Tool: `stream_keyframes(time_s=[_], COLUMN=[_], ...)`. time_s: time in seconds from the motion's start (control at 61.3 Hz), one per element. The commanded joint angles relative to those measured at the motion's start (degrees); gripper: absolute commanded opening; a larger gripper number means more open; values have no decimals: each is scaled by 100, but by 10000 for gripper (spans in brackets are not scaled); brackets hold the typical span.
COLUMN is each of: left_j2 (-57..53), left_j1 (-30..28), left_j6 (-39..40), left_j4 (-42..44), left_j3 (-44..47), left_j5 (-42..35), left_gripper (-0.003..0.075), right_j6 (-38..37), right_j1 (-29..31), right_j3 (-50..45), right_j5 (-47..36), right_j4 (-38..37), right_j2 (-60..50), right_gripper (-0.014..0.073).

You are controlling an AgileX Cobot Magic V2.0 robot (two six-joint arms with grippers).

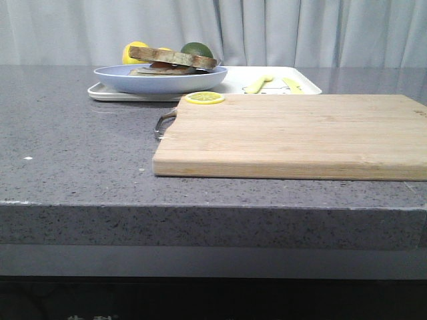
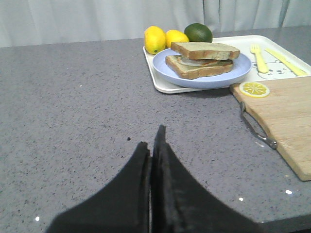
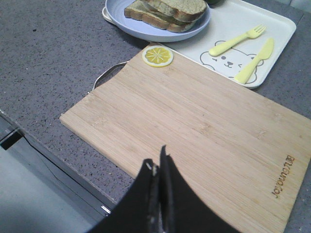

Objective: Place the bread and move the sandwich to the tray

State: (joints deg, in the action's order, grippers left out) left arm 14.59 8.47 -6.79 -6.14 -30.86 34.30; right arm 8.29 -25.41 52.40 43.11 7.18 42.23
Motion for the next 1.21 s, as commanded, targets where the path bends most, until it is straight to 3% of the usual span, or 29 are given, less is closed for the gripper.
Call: stream_keyframes(time_s=[0.0,0.245,0.44,0.783,1.19], left_j2=[-203,-973,-1332,-1621,-1621], left_j1=[-69,-80,-90,-490,-490], left_j6=[55,197,1470,1462,1340], left_j4=[-23,108,1003,813,790], left_j3=[357,1741,2335,3143,3124], left_j5=[-855,-2231,-2611,-3661,-3483], left_gripper=[-18,-18,-18,-18,-18], right_j6=[4,4,4,4,4], right_j1=[9,9,9,9,9], right_j3=[151,151,151,151,151], right_j5=[-352,-352,-352,-352,-336], right_j4=[-14,-14,-14,-14,-14], right_j2=[-27,-27,-27,-27,-27], right_gripper=[-67,-67,-67,-67,-67])
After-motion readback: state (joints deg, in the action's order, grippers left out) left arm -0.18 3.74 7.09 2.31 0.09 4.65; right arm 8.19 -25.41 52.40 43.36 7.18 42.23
